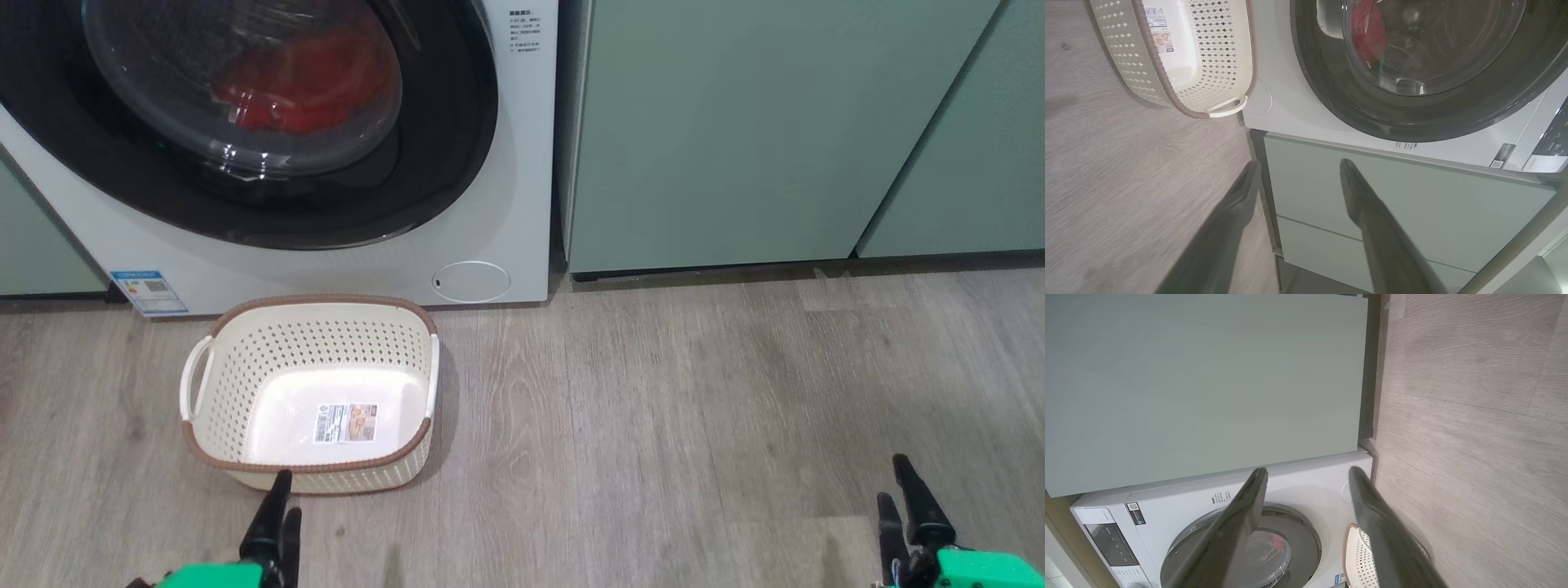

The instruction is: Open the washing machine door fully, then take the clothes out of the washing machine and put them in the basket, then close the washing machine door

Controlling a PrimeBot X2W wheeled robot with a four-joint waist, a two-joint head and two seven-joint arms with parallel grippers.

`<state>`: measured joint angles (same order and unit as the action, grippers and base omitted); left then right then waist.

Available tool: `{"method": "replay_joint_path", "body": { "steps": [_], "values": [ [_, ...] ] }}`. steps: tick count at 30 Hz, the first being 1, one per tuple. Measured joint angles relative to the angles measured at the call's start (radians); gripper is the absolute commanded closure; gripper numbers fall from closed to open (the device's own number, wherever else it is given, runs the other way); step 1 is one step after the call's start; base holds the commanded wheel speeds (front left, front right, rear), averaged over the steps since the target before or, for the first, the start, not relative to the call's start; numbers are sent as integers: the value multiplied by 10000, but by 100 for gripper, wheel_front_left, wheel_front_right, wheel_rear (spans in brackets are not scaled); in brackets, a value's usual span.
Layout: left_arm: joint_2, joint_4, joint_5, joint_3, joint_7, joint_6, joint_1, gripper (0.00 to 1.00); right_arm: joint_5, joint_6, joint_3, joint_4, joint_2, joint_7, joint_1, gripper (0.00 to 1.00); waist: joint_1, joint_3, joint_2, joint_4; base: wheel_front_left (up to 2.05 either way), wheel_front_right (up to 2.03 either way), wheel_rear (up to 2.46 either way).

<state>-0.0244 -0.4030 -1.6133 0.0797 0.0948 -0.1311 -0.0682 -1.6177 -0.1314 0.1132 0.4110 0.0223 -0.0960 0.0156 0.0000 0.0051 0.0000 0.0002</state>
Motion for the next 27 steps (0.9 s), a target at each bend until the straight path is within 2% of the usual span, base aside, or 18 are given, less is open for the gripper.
{"method": "replay_joint_path", "body": {
  "steps": [12,25,27],
  "values": [
    [-17,374,963,67,-355,0,124,0,974,0,-226,-374,0,366,-162,0,0,45,0,6,0,0,0],
    [-35,823,2888,261,-696,0,216,0,2596,0,-418,-688,0,685,-327,0,0,85,0,24,0,0,0],
    [-33,947,3465,299,-790,0,249,0,3160,0,-493,-821,2,750,-372,0,0,95,0,28,0,0,0]
  ]
}}
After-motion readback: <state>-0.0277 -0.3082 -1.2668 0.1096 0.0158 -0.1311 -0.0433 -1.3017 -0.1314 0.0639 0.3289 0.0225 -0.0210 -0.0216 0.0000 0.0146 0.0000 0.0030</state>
